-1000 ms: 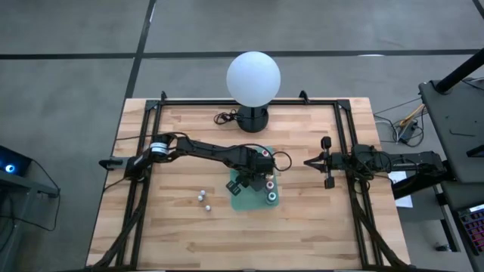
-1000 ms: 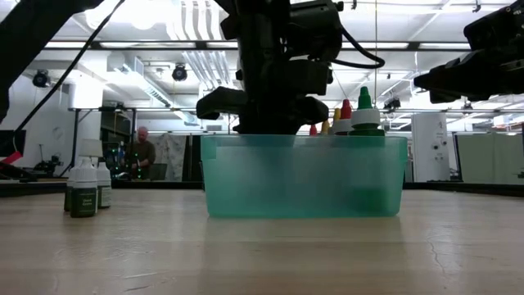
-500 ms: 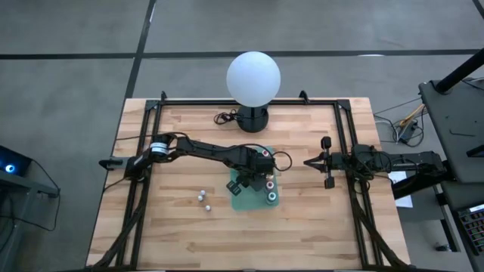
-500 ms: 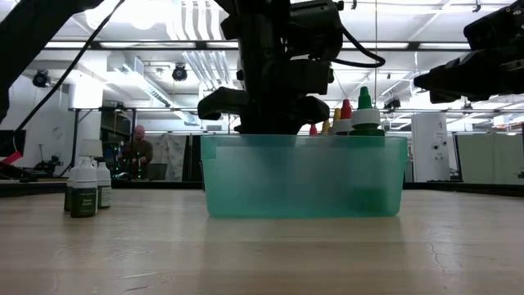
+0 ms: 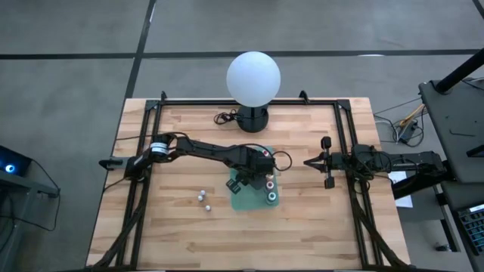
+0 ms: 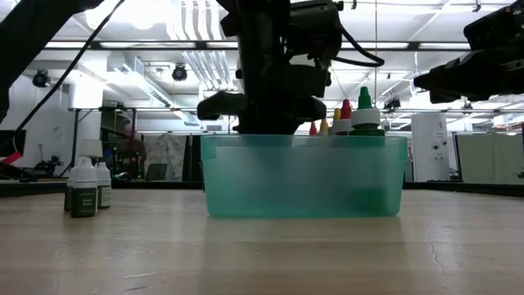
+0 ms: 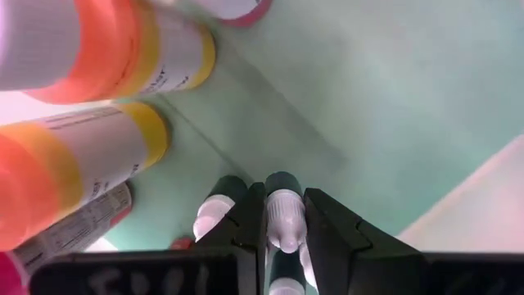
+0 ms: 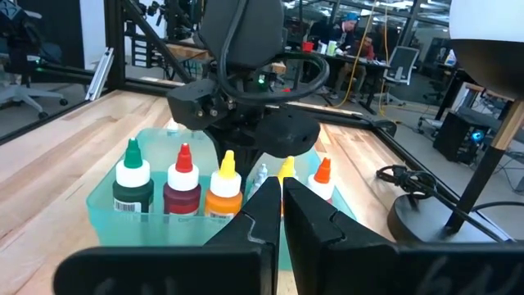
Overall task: Pick & Place food coloring
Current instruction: Put the left small blue food coloring bottle into the green bin
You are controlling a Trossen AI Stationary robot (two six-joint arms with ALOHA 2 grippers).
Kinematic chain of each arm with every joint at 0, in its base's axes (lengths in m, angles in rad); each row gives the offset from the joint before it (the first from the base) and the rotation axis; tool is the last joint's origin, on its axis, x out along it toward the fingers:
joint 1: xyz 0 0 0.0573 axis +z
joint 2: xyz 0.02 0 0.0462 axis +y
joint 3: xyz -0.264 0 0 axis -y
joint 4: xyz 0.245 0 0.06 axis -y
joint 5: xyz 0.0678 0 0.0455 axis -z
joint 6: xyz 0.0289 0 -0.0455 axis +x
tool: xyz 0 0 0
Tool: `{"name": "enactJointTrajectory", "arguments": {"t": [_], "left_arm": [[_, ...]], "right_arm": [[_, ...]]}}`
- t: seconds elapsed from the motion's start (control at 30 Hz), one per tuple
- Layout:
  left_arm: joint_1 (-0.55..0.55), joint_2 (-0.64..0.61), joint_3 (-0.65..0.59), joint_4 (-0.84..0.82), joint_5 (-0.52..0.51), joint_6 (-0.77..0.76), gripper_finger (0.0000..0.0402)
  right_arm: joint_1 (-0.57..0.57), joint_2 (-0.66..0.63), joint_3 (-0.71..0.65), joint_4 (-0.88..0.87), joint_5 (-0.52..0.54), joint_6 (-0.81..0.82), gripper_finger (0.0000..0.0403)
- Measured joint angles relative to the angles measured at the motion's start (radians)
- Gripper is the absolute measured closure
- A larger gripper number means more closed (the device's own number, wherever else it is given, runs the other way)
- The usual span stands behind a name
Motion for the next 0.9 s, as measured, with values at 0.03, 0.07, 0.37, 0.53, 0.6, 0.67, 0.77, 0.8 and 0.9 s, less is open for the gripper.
{"name": "enactJointTrajectory", "arguments": {"t": [0.03,0.07,0.37,0.53,0.6,0.67,0.77,0.8,0.9], "left_arm": [[0.0,0.0,0.006,-0.007,0.0,-0.001,0.036],[-0.001,0.0,0.01,-0.01,0.0,-0.001,0.036],[-0.01,0.0,0.058,-0.046,0.0,-0.006,0.036],[-0.012,-0.001,0.07,-0.075,0.0,-0.01,0.036],[-0.015,-0.003,0.07,-0.087,0.0,-0.02,0.036],[-0.022,-0.004,0.07,-0.098,0.0,-0.025,0.036],[-0.034,-0.007,0.07,-0.103,0.001,-0.029,0.036],[-0.037,-0.008,0.07,-0.103,0.001,-0.03,0.036],[-0.044,-0.01,0.07,-0.102,0.005,-0.032,0.036]], "right_arm": [[0.0,0.0,0.0,0.0,0.0,0.001,0.0394],[0.0,0.0,0.0,0.0,0.0,0.002,0.0394],[0.001,0.0,0.0,0.0,0.0,0.001,0.0394],[0.0,0.0,0.0,0.0,0.0,0.001,0.0394],[0.0,0.0,0.0,0.0,0.0,0.0,0.0394],[0.0,0.0,0.0,0.0,0.0,0.001,0.0394],[0.0,0.0,0.0,0.0,0.0,0.001,0.0394],[0.0,0.0,0.0,0.0,0.0,0.002,0.0394],[0.0,0.0,0.0,0.0,0.0,0.001,0.0394]]}}
